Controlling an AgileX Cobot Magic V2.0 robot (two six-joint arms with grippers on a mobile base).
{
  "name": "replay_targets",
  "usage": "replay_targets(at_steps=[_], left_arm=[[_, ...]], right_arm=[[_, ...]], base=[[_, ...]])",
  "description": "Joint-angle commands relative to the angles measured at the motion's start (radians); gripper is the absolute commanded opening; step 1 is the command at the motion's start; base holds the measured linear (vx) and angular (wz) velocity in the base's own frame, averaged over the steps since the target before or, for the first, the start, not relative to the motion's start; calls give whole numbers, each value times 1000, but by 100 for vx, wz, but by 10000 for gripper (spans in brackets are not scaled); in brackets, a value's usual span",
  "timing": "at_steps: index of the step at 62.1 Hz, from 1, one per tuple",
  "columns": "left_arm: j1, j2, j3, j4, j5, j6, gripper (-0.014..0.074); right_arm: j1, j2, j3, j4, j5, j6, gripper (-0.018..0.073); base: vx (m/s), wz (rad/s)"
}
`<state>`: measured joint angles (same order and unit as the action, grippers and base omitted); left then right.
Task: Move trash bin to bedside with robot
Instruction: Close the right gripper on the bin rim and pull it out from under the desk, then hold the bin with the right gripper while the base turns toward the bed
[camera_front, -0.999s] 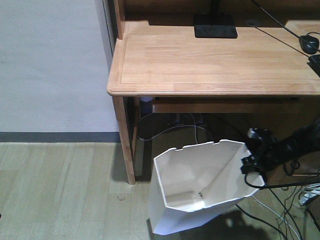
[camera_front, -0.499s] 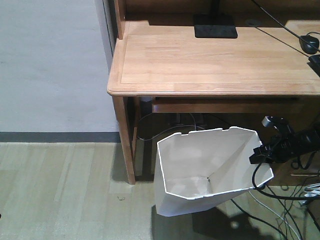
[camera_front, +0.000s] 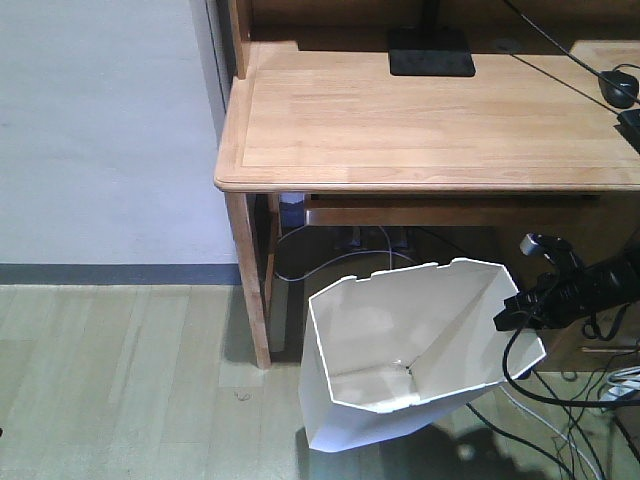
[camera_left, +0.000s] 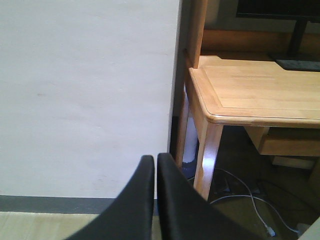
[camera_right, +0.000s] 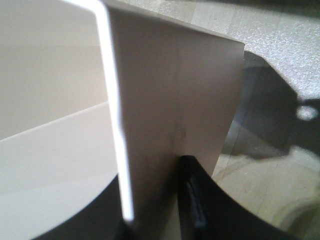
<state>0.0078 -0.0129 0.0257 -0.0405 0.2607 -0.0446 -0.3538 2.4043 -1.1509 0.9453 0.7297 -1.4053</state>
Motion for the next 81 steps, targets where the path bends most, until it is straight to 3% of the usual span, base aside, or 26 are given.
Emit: replay_targets(at_steps=[1, 45, 81], left_arm=[[1, -14, 12, -4, -65, -5, -6], [1, -14, 12, -4, -65, -5, -6], [1, -14, 12, -4, -65, -5, -6]], right_arm=[[-3, -75, -12, 99, 186, 1, -5], [-3, -75, -12, 98, 186, 1, -5], [-3, -75, -12, 95, 186, 1, -5]], base=[[0, 0], [-1, 5], [-4, 54]])
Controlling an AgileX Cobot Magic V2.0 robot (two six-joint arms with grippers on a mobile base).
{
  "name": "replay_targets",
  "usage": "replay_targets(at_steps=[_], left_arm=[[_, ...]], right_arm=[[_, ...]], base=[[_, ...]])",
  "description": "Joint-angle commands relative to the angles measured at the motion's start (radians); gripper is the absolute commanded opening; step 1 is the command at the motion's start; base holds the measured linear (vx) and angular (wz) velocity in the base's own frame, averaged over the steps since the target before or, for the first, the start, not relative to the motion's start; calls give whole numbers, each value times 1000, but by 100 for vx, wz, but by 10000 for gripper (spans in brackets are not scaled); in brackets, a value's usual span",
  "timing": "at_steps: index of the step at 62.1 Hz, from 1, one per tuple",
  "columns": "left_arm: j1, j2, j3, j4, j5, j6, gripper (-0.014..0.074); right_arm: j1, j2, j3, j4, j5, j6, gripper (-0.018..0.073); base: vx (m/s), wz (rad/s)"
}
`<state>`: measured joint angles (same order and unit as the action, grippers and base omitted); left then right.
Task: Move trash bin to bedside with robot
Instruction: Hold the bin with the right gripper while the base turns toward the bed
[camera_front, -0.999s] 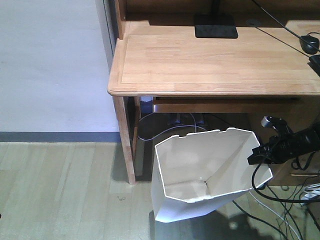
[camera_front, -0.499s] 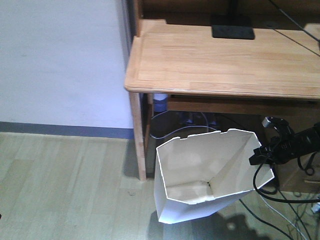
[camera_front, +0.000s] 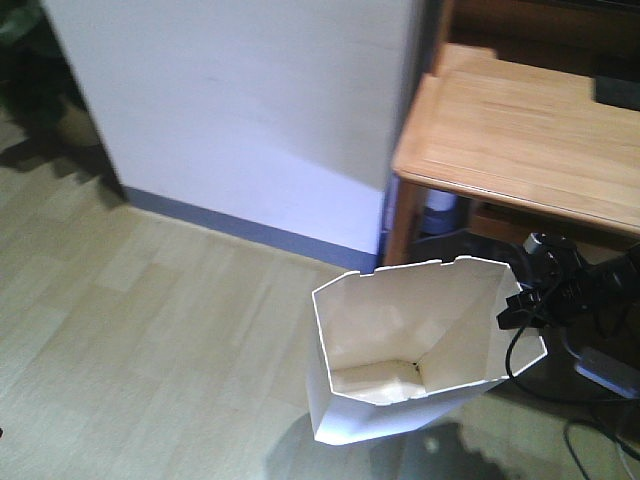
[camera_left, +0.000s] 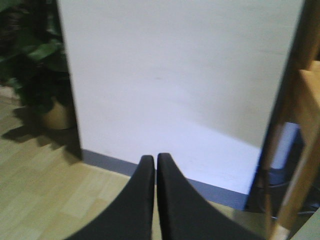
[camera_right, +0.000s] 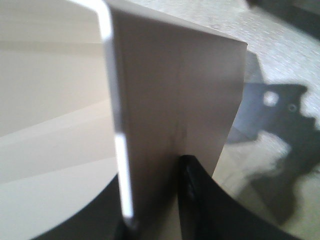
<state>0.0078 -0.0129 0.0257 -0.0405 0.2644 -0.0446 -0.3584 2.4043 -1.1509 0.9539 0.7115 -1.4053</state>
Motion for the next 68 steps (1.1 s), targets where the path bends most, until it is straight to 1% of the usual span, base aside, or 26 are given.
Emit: replay_targets(at_steps=[1, 30, 51, 68], left_arm=[[1, -14, 12, -4, -69, -5, -6], [1, -14, 12, -4, -69, -5, -6], [1, -14, 12, -4, -69, -5, -6], [1, -14, 12, -4, -69, -5, -6]], right_arm=[[2, -75, -12, 87, 204, 1, -5], [2, -75, -12, 86, 204, 1, -5], [2, -75, -12, 86, 204, 1, -5], [2, -75, -12, 86, 204, 1, -5]], base=[[-2, 69], [5, 65], [14, 58], [18, 70]])
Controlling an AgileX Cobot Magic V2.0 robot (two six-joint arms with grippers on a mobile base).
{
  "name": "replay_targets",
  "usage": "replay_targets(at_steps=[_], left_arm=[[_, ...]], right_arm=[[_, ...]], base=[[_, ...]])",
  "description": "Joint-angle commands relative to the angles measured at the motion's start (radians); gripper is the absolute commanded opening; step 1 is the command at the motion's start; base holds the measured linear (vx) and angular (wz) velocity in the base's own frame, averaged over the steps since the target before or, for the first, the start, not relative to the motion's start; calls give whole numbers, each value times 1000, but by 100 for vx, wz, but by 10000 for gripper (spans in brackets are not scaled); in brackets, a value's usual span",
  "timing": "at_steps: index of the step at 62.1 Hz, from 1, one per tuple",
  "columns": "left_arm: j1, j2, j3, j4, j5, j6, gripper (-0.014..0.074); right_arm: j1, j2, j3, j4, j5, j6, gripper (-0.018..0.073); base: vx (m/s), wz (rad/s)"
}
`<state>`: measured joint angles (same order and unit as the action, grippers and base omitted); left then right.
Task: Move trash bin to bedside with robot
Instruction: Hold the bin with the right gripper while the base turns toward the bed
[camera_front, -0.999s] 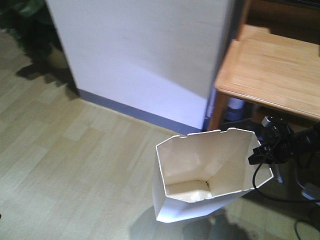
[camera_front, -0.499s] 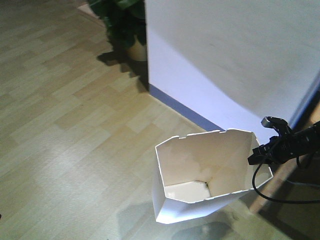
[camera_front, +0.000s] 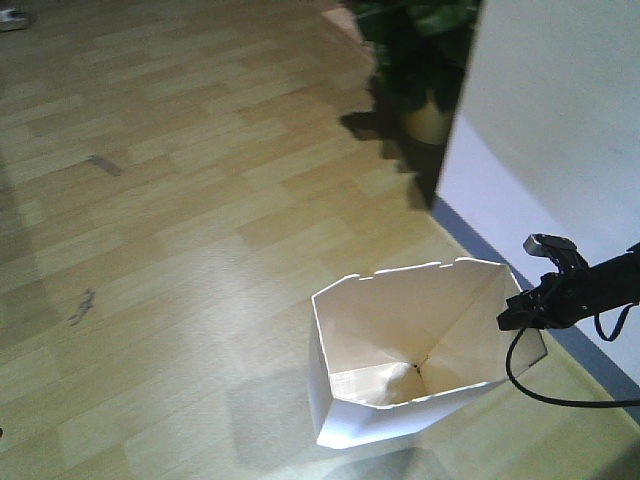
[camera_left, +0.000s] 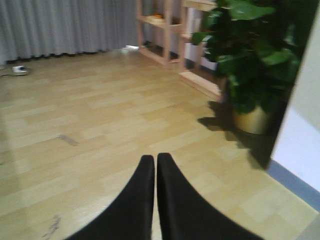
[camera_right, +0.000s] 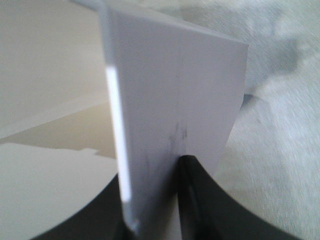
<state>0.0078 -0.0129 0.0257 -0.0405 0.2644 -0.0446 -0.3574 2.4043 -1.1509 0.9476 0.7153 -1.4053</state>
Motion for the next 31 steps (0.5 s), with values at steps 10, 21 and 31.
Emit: replay_targets(at_steps=[10, 21, 31], left_arm=[[1, -14, 12, -4, -69, -5, -6], [1, -14, 12, -4, -69, -5, -6], [1, -14, 12, -4, -69, -5, -6]], right_arm=[[1, -75, -12, 92, 200, 1, -5], [0, -75, -12, 92, 197, 1, -5], [0, -75, -12, 92, 197, 1, -5]], base=[[20, 76], [21, 68], [22, 53]])
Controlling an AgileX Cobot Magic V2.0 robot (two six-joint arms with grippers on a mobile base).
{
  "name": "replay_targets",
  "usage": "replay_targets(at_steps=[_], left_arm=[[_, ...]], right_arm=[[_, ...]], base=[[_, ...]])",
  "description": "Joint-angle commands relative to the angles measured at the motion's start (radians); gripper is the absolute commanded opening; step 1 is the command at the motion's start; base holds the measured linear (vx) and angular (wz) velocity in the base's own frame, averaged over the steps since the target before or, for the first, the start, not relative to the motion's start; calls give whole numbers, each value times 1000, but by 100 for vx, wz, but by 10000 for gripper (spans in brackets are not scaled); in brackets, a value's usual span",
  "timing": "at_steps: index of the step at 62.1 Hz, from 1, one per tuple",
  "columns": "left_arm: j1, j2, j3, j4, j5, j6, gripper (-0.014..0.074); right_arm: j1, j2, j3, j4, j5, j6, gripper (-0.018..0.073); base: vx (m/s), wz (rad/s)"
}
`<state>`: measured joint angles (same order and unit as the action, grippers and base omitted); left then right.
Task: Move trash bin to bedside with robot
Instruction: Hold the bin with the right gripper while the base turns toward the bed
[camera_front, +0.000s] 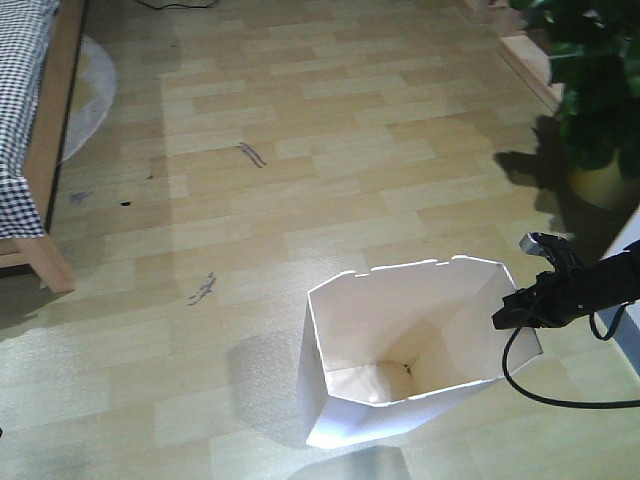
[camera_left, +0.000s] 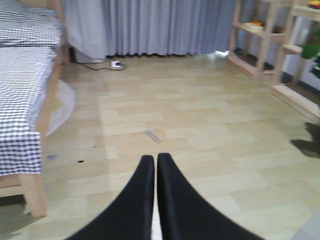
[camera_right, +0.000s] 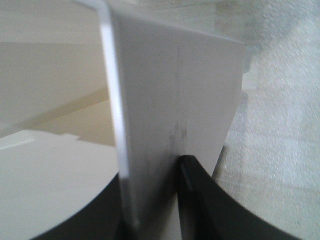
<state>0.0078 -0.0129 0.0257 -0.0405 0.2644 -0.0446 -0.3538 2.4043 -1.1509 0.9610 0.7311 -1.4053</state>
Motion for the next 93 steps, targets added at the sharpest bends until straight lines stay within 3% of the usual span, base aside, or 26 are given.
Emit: replay_targets(at_steps=[1, 93], left_arm=[[1, -14, 12, -4, -69, -5, -6], [1, -14, 12, -4, -69, -5, -6]], right_arm=[[-4, -75, -12, 79, 181, 1, -5], [-4, -75, -12, 79, 184, 1, -5]], base=[[23, 43], [34, 9]])
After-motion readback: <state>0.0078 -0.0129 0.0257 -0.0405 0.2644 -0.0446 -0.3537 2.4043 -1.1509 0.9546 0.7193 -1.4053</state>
